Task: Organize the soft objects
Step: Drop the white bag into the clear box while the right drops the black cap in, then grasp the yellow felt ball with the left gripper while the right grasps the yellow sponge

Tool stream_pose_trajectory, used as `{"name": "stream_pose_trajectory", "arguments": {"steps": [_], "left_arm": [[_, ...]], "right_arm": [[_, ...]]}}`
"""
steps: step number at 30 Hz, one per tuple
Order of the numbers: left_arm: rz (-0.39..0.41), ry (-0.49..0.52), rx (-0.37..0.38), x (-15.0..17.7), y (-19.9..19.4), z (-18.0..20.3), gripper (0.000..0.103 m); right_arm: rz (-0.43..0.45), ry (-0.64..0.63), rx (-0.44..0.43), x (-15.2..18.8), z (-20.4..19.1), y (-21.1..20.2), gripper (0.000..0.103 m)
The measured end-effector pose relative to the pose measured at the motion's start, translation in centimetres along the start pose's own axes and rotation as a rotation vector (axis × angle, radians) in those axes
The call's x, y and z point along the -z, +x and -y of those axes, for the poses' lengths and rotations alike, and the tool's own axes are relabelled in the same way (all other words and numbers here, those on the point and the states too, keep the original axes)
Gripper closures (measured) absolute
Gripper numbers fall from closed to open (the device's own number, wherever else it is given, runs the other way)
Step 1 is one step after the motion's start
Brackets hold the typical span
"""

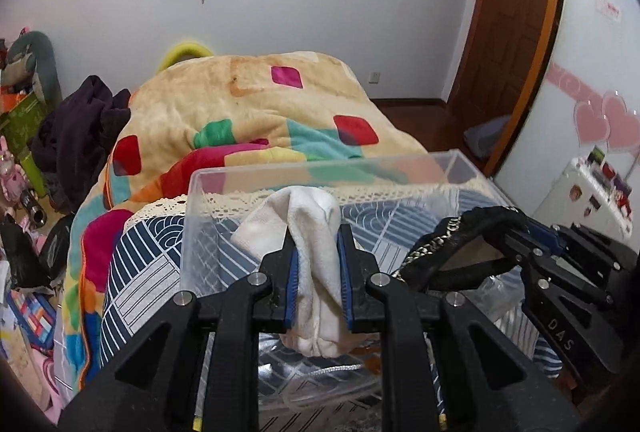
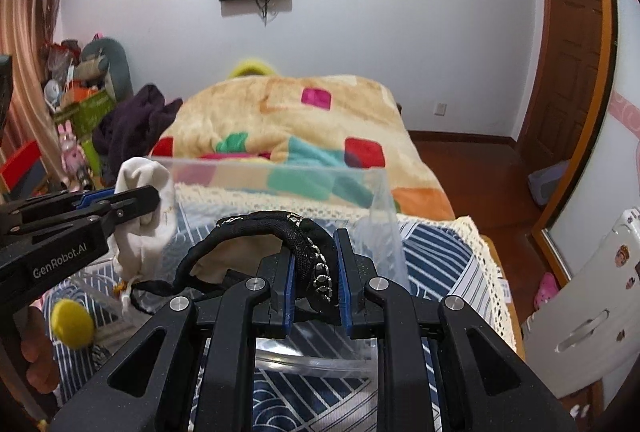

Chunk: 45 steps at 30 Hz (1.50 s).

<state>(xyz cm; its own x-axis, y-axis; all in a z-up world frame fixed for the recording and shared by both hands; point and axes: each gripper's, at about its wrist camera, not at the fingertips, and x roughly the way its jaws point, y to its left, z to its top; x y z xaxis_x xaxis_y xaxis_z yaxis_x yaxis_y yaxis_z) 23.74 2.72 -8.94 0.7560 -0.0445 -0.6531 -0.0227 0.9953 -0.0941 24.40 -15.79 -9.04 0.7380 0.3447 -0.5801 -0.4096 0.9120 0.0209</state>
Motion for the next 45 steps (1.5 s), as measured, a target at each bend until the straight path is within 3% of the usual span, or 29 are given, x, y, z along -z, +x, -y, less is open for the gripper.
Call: {"name": "stream_pose_trajectory", "arguments": {"steps": [5,9,11,13,15,18,22,26,28,32,37,45], "left_arm": [[-0.033,0.016,-0.001,0.4,0.4,0.2,0.086],[-0.062,-0.002,0.028,0.8,0.3,-0.3,0.079],[-0.051,0.000,0.031,1.1,-0.3,-0.4,0.075],[-0.036,0.012,0.032,1.2,-1.2,-0.3,0.068],[-0.016,0.020,0.048,1.4,-2.3,-0.1,0.058],[0.022,0.025,0.069,1.6,-4.4,-0.1,0.044],[0.073,0.039,0.059,1.7,-7.0,-0.3,0.035],[0.120,0.041,0.023,2.5,-9.3,-1.0,0.021],[0.139,0.042,-0.003,3.2,-10.2,-1.4,0.014],[0.138,0.054,-0.048,5.2,-11.0,-1.8,0.011],[0.102,0.064,-0.085,7.7,-10.6,-2.2,0.011],[0.039,-0.071,-0.087,10.4,-9.0,-4.9,0.011]], "right_arm": [[-0.031,-0.023,-0.005,0.4,-0.1,0.3,0.085],[-0.049,-0.045,-0.009,0.7,-0.3,0.2,0.083],[-0.064,-0.056,-0.016,0.7,-0.2,-0.1,0.076],[-0.062,-0.066,-0.012,0.8,-0.2,-0.3,0.059],[-0.050,-0.078,0.001,0.9,-0.3,-0.7,0.050],[-0.038,-0.088,-0.006,1.1,-0.2,-1.4,0.046],[-0.015,-0.083,-0.019,1.1,0.0,-2.5,0.031],[0.017,-0.078,-0.028,1.1,-0.2,-3.9,0.027],[0.049,-0.066,-0.027,1.2,-0.2,-4.9,0.018],[0.090,-0.047,-0.042,1.6,-0.4,-6.2,0.013],[0.081,-0.031,-0.101,2.6,-1.6,-6.1,0.008],[0.007,-0.032,-0.175,5.2,-4.5,-4.5,0.008]]}}
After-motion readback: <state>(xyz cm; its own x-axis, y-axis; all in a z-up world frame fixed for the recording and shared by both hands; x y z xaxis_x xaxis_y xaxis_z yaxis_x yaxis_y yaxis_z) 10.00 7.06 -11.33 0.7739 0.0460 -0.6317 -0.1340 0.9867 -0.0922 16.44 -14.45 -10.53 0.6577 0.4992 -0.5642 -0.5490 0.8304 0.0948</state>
